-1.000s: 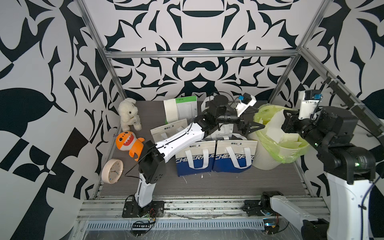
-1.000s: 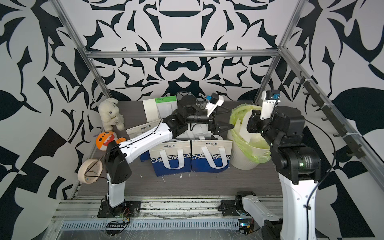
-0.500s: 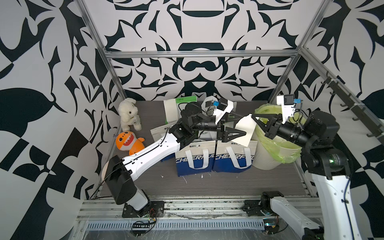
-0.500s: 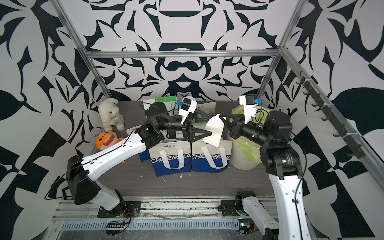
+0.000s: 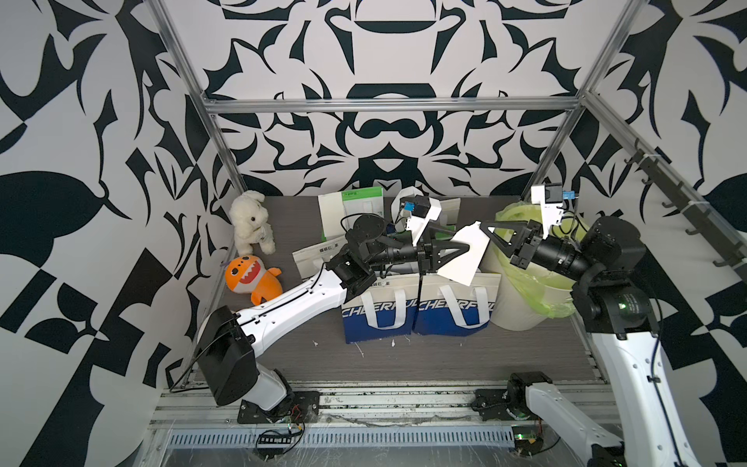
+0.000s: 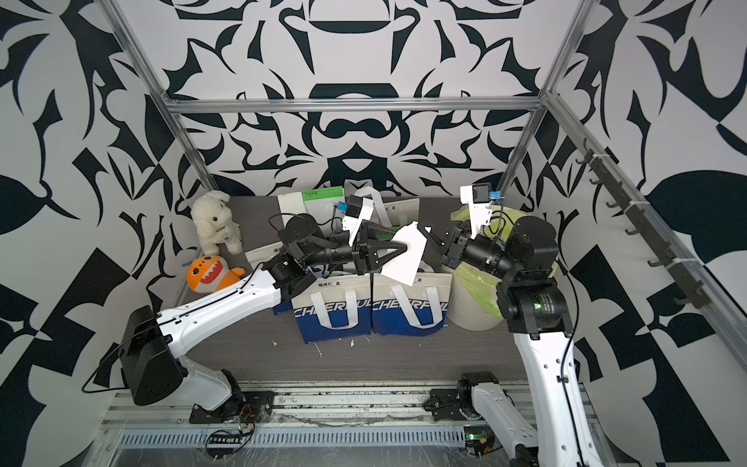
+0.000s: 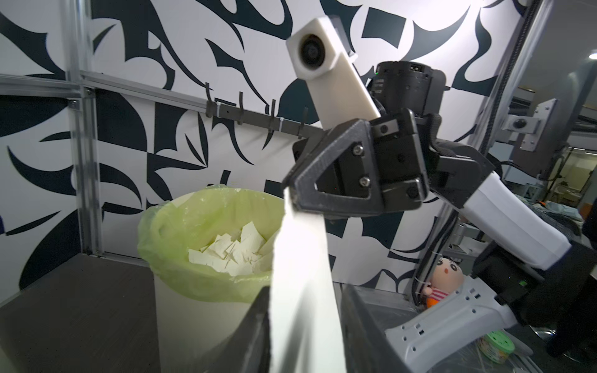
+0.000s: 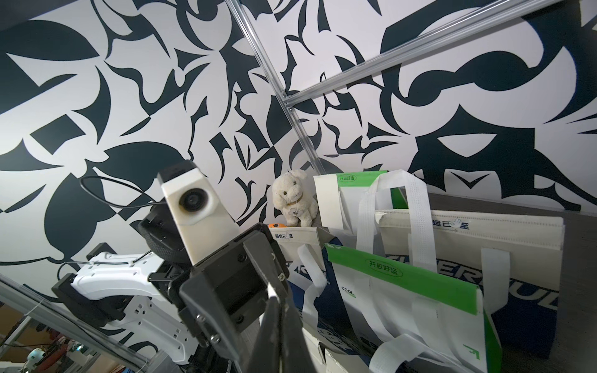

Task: Shred takeout receipts and throw away
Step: Shred the takeout receipt.

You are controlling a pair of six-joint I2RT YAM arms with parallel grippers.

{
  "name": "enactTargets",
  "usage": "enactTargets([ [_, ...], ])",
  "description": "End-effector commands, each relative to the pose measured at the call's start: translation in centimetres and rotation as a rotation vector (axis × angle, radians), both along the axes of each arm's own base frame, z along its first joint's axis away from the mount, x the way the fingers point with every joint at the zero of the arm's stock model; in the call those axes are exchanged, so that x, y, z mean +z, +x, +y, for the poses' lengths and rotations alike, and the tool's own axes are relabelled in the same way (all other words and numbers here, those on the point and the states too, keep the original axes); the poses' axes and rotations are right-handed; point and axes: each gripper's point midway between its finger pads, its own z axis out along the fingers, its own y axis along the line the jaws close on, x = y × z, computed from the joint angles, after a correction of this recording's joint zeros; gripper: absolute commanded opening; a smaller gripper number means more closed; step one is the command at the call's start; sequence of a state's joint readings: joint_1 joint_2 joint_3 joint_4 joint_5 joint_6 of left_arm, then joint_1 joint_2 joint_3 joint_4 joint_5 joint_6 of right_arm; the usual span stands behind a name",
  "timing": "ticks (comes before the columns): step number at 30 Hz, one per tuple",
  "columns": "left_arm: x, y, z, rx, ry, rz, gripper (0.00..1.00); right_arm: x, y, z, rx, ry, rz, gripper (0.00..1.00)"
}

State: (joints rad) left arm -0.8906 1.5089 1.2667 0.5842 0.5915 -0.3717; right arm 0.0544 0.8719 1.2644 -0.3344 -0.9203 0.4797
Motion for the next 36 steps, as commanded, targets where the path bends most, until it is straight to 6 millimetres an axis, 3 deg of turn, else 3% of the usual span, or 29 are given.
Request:
enactTargets([
  [1, 1.6, 0.9, 0.1, 0.048, -0.071, 0.007, 0.34, 1.3, -1.3, 0.2, 0.026, -0.001, -0.074, 0.0],
  [9, 2.1, 0.8, 0.2, 0.039, -0.11, 0.018, 0.3, 0.8, -1.6, 0.1, 0.021, -0.019, -0.077, 0.0],
  [12, 2.2, 0.8, 0.2, 0.03, -0.123, 0.027, 0.16, 0.9, -1.6, 0.1, 0.018, -0.019, -0.082, 0.0],
  [16, 2.0, 0.6, -0.1, 0.005, -0.121, 0.031, 0.07, 0.9, -1.5, 0.0, 0.011, -0.019, -0.08, 0.0],
  [17, 2.0, 0.6, -0.1, 0.004, -0.123, 0.03, 0.0, 0.9, -1.5, -0.1, 0.004, -0.021, -0.081, 0.0],
  [21, 1.9, 0.6, 0.1, 0.012, -0.119, 0.018, 0.0, 0.7, -1.8, -0.1, 0.005, -0.043, -0.077, 0.05],
  [22, 1.9, 0.4, 0.1, 0.009, -0.118, 0.013, 0.0, 0.7, -1.8, -0.1, 0.002, -0.045, -0.073, 0.12],
  [25, 1.7, 0.3, 0.1, 0.007, -0.1, 0.007, 0.0, 0.5, -1.8, -0.2, -0.008, -0.068, -0.062, 0.44],
  [27, 1.3, 0.1, 0.0, -0.006, -0.068, 0.0, 0.0, 0.5, -1.7, -0.3, -0.014, -0.092, -0.059, 0.5],
  [30, 0.9, -0.4, -0.2, -0.029, -0.025, -0.008, 0.0, 0.7, -1.7, -0.4, -0.015, -0.123, -0.058, 0.48],
  [36, 0.6, -0.8, -0.2, -0.039, 0.016, -0.02, 0.0, 1.2, -2.0, 0.0, 0.024, -0.129, -0.054, 0.33],
])
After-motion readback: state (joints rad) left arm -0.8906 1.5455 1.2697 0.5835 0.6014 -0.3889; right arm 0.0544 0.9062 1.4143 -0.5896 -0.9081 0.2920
